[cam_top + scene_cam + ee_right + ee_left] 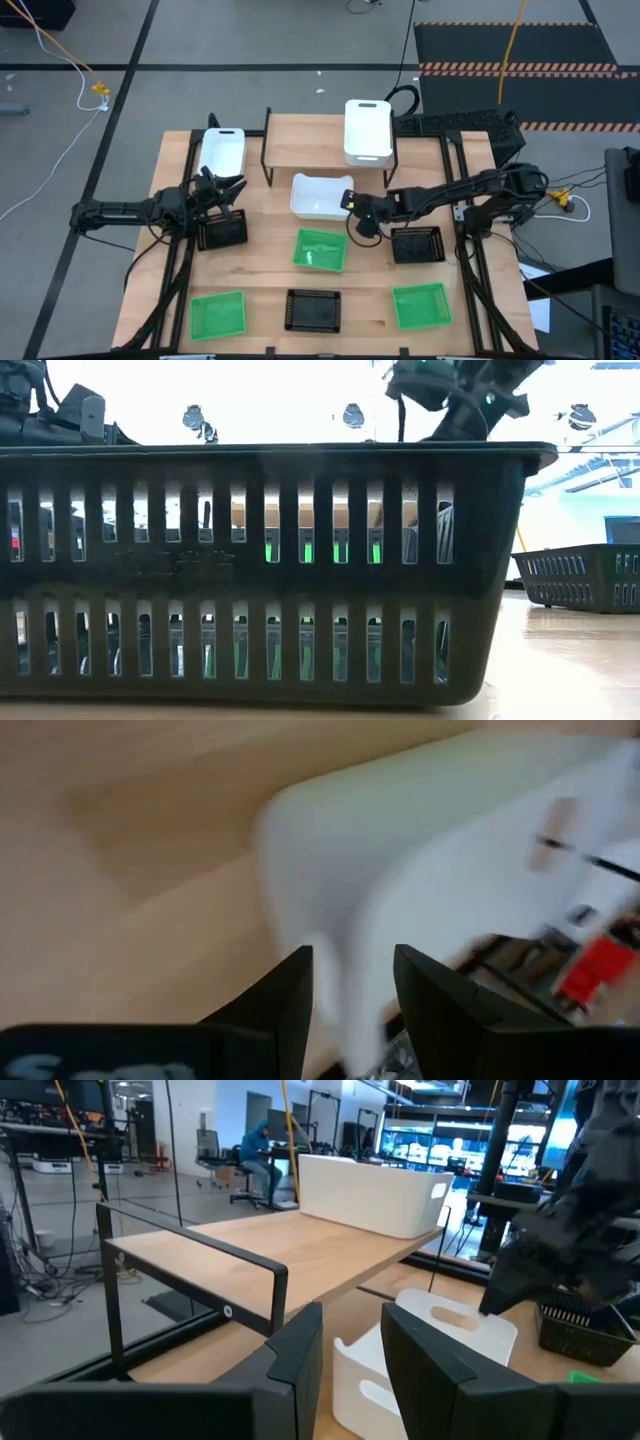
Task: Stack baskets on shelf by color
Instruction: Stack the center white bin on top of the other white bin on the shelf
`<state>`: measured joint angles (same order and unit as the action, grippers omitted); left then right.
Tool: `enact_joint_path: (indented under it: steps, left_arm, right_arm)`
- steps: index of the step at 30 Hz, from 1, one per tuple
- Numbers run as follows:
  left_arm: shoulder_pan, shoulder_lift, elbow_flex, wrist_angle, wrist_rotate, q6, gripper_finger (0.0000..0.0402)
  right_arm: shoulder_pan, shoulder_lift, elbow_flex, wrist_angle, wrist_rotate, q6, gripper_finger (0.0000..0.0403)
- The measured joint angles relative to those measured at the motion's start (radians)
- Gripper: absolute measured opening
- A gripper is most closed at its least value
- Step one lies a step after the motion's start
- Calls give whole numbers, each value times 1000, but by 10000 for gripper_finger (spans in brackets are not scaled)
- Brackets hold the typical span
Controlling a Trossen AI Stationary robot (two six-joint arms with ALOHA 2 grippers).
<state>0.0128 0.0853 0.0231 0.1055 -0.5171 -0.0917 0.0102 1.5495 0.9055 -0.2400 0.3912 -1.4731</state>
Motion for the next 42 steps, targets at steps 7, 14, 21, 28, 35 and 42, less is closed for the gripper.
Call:
enact_joint_path:
  steps: [7, 14, 21, 28, 35, 42]
  left_arm:
    - [0, 0, 0, 1, 0, -1, 106]
    - [0, 0, 0, 3, -8, 0, 106]
    - [0, 0, 0, 3, -8, -1, 106]
    - [0, 0, 0, 1, -8, -16, 106]
    - [0, 0, 0, -5, -8, -23, 106]
    - [0, 0, 0, -5, -8, -22, 106]
  right_arm:
    - [-43, 1, -77, 100, -22, -14, 134]
    - [-48, -2, -77, 131, -142, 118, 85]
    - [-47, -4, -14, -10, -245, 206, 9]
    - [-16, -26, 122, -151, -353, 233, 3]
    - [-3, -123, 277, -228, -679, 387, 1]
    - [30, -234, 403, -31, -445, 724, 1]
